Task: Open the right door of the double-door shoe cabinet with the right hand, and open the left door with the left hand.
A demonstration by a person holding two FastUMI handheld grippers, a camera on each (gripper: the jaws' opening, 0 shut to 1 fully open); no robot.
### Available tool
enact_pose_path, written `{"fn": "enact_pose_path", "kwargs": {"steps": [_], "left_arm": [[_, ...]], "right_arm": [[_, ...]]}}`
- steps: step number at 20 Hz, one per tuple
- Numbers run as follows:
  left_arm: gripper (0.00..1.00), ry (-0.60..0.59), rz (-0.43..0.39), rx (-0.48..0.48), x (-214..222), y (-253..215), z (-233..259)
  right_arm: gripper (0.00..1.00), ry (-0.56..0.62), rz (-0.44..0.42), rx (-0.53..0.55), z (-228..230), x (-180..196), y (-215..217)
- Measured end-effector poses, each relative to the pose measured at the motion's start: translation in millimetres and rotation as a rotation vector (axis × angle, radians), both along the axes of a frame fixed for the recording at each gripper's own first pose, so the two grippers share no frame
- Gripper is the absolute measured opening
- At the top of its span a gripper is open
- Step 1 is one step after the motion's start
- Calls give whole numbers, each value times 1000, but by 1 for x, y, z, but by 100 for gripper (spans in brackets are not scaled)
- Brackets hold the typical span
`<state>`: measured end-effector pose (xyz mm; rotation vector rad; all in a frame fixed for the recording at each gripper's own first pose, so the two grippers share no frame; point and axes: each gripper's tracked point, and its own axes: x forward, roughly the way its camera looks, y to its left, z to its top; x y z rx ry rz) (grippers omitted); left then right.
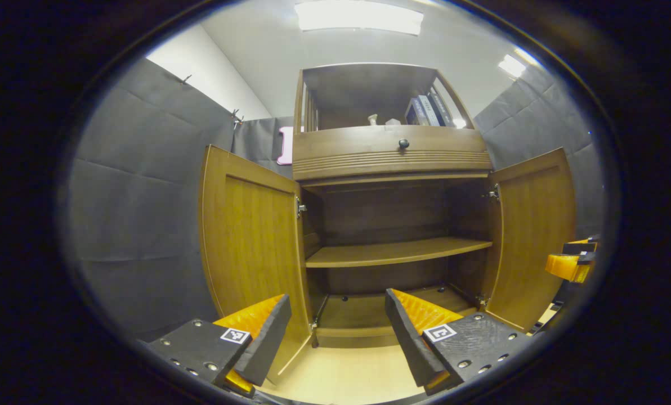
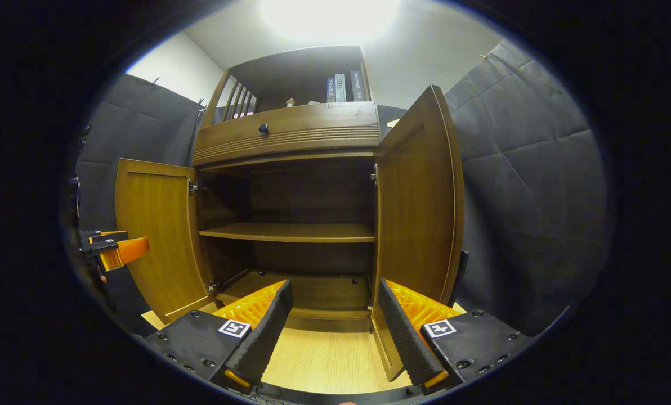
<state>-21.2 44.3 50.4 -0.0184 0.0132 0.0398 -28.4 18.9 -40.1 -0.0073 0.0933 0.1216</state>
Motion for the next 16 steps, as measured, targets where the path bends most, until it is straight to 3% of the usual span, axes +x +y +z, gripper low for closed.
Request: {"fn": "enact_pose_path", "kwargs": {"steps": [16], "left_arm": [[98, -26, 12, 24, 1, 11, 8]], "right_arm": [[94, -21, -2, 3, 5, 5, 6]]}}
